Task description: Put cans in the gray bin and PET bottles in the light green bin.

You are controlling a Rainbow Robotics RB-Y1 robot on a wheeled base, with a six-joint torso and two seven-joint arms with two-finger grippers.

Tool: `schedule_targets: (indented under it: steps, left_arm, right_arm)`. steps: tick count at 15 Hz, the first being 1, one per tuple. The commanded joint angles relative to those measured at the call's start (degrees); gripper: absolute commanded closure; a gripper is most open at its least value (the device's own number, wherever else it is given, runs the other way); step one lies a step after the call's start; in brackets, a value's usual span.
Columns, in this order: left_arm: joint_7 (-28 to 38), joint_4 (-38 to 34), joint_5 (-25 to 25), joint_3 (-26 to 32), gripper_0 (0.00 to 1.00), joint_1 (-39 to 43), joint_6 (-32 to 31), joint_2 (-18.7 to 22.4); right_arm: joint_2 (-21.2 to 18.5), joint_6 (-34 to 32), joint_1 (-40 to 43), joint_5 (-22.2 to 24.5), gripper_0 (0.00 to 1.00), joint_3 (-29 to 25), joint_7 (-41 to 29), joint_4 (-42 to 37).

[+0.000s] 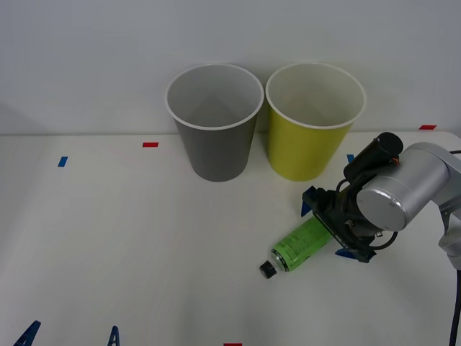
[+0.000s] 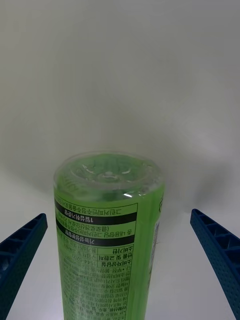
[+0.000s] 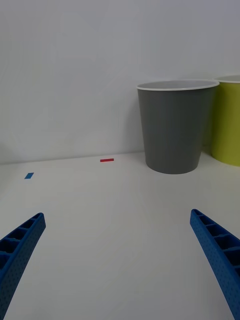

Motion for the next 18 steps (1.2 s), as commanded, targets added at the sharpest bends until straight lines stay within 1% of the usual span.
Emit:
schedule_targets:
  steps: [1,4,5,6,7,8,9,11,15,16,18]
  left_arm:
    - [0.00,0.00,0.00,0.00,0.00,0.00,0.00,0.00]
    - [0.00,0.00,0.00,0.00,0.00,0.00,0.00,0.00]
    - [0.00,0.00,0.00,0.00,0.00,0.00,0.00,0.00]
    - [0.00,0.00,0.00,0.00,0.00,0.00,0.00,0.00]
    - [0.00,0.00,0.00,0.00,0.00,0.00,0.00,0.00]
    - [0.00,0.00,0.00,0.00,0.00,0.00,0.00,0.00]
    - [0.00,0.00,0.00,0.00,0.00,0.00,0.00,0.00]
    - [0.00,0.00,0.00,0.00,0.00,0.00,0.00,0.00]
    - [0.00,0.00,0.00,0.00,0.00,0.00,0.00,0.00]
    - [0.00,0.00,0.00,0.00,0.00,0.00,0.00,0.00]
    - [0.00,0.00,0.00,0.00,0.00,0.00,0.00,0.00]
  right_arm:
    - [-0.05,-1.79,-0.89,-0.45,0.00,1.84,1.05,2.32]
    - [0.04,-2.06,-0.89,-0.27,0.00,2.02,2.02,2.32]
    - [0.04,-2.06,-0.89,-0.27,0.12,2.02,2.37,2.23]
    - [0.04,-2.06,-0.89,-0.18,0.56,2.11,2.81,2.23]
    - [0.04,-2.06,-0.89,0.08,0.91,2.20,3.16,2.23]
    - [0.04,-2.06,-0.89,0.78,0.97,2.46,3.34,2.23]
    - [0.12,-2.06,-0.89,1.48,1.00,2.63,3.51,2.23]
    - [0.39,-2.06,-0.80,2.98,1.00,3.25,3.69,2.14]
    - [0.56,-2.06,-0.19,3.68,1.00,2.90,4.22,1.35]
    - [0.74,-2.06,0.34,3.68,1.00,2.28,4.22,0.65]
    - [1.71,-2.06,2.36,3.95,1.00,-0.97,5.27,-3.13]
